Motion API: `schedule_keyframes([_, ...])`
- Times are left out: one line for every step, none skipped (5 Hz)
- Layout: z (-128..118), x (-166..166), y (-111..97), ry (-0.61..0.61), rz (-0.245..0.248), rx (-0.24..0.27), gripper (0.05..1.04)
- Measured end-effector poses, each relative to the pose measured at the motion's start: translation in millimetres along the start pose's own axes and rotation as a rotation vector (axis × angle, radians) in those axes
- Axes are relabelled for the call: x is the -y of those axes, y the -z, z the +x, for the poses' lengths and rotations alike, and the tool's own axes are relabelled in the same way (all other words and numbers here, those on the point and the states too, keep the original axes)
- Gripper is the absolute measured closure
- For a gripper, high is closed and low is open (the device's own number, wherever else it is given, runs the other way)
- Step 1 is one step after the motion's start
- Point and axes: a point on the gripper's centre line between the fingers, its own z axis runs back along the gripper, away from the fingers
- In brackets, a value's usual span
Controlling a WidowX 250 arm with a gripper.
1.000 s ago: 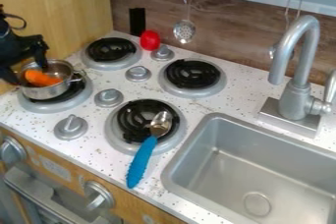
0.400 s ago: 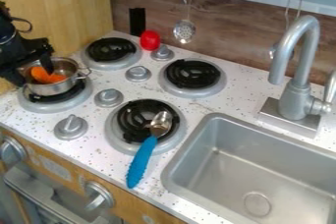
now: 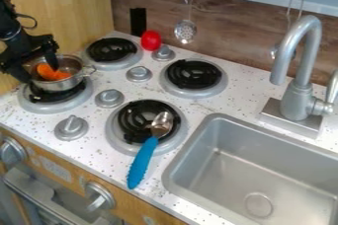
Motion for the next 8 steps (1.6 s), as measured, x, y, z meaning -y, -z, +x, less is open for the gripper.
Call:
schedule_keyframes([-2, 5, -10, -0.012, -0.029, -0.005, 0.085])
schedule_keyframes([-5, 15, -36, -0.004, -0.050, 0.024, 0.085])
schedule_keyframes([-8, 25, -37, 0.005, -0.063, 0.031, 0.085])
schedule_keyframes([-7, 34, -29, 0.021, -0.052, 0.025, 0.085])
schedule_keyframes([0, 27, -9, -0.002, -0.031, 0.008, 0.085])
schedule_keyframes([13, 21, -1, 0.000, -0.010, 0.014, 0.085])
schedule_keyframes([16, 14, 5, -0.010, 0.011, 0.001, 0.085])
schedule_keyframes([18, 8, 12, -0.008, 0.039, -0.006, 0.085])
